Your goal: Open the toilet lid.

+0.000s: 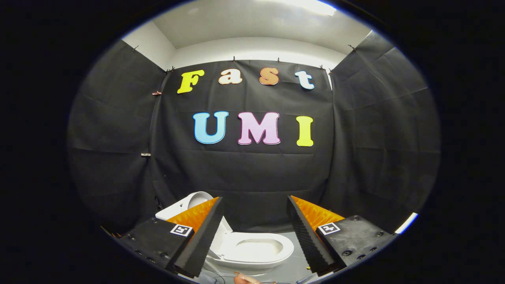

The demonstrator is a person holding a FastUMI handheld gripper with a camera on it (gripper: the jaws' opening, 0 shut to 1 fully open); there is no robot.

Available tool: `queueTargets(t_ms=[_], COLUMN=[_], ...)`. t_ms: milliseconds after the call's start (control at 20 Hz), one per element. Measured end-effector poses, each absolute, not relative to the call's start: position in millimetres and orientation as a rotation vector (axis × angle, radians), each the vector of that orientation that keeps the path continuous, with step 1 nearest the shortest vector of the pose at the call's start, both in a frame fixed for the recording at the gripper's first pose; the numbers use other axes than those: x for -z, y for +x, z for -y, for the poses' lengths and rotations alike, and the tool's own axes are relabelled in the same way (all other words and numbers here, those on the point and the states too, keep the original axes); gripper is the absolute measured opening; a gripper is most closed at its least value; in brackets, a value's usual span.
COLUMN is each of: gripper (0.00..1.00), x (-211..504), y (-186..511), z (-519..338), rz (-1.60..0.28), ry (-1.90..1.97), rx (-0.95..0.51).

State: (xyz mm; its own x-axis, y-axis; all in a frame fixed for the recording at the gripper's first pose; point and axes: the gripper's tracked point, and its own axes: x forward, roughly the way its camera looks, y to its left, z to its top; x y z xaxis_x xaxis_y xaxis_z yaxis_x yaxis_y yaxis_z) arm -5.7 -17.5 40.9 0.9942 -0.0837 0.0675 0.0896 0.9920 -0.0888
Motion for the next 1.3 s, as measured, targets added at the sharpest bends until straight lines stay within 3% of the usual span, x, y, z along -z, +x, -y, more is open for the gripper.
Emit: queueTargets(t_ms=[1300], gripper=[0.99], x=[-40.9], y=[-6.5], z=[17.1], rz=[0.077], ry=[-0.098], rx=[0.093])
